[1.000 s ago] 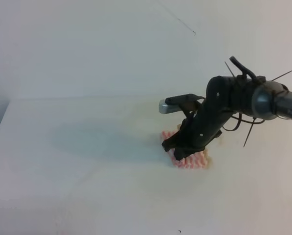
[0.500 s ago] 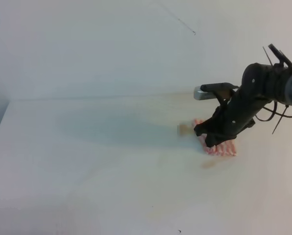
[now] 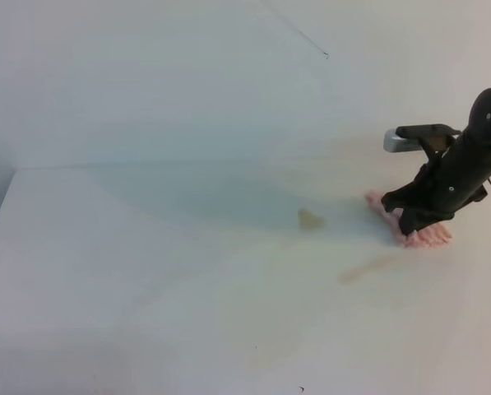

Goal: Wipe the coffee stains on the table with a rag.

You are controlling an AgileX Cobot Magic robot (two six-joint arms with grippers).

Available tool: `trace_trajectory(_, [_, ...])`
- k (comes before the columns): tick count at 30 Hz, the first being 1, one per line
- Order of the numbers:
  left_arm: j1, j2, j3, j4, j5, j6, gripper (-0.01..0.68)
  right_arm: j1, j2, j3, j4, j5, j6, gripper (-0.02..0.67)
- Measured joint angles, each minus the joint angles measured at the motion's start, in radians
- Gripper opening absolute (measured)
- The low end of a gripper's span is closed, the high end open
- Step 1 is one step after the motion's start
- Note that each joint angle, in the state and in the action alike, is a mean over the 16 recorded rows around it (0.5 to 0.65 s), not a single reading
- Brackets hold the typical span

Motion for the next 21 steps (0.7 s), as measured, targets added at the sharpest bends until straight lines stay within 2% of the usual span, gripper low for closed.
trace_trajectory(10, [0.000, 0.000, 0.000, 0.000, 0.000, 0.000, 0.001, 0.018, 0.017, 0.001, 0.004, 0.080, -0.037, 0.017])
trace_trajectory(21, [0.000, 0.000, 0.000, 0.000, 0.000, 0.000, 0.000, 0.167, 0.021, 0.001, 0.079, 0.082, -0.070, 0.017])
